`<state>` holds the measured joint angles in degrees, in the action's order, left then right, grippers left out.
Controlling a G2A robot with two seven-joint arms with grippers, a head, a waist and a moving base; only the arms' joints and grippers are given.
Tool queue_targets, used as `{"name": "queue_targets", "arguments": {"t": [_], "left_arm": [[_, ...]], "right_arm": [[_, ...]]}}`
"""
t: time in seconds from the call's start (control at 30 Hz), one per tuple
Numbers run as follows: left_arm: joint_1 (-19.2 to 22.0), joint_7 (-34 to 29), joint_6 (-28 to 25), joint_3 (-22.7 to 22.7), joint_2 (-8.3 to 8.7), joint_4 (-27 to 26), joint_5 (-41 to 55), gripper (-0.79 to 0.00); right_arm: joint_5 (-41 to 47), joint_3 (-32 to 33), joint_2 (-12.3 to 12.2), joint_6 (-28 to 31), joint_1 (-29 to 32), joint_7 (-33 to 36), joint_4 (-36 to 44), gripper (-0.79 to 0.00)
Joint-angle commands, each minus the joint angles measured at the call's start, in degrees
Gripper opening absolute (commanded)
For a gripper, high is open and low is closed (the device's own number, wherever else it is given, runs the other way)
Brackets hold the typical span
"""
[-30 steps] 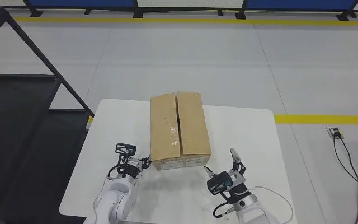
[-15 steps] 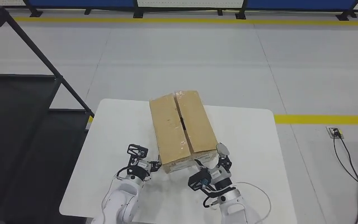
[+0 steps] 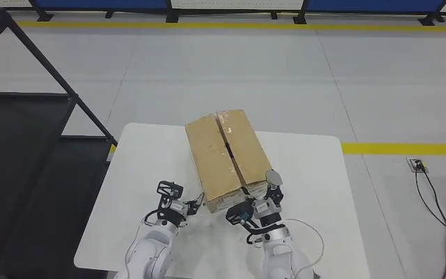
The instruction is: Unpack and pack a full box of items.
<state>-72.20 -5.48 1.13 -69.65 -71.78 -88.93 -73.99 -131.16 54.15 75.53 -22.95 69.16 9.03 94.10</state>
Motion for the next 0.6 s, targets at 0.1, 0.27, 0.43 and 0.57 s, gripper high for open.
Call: {"name": "queue_targets", "arguments": {"t": [0.1, 0.27, 0.43, 0.57], "left_arm": [[-1.1, 0.2, 0.0, -1.2, 0.06, -0.8, 0.3, 0.0], [-1.8, 0.4, -0.1, -1.7, 0.03, -1.2, 0.2, 0.0], [-2.1, 0.5, -0.3, -1.8, -0.05, -1.5, -0.2, 0.0], [-2.3, 0.7, -0.4, -2.0, -0.13, -1.6, -0.1, 0.0]], "right_arm": [[-2.6, 0.1, 0.5, 0.9, -0.8, 2.0, -1.2, 0.0], [-4.2, 1.0, 0.9, 1.0, -0.4, 2.8, -0.9, 0.0], [-5.5, 2.3, 1.2, -0.4, 0.3, 4.1, -0.3, 0.0], [-6.0, 2.9, 1.4, -0.3, 0.8, 3.8, -0.2, 0.0]]}}
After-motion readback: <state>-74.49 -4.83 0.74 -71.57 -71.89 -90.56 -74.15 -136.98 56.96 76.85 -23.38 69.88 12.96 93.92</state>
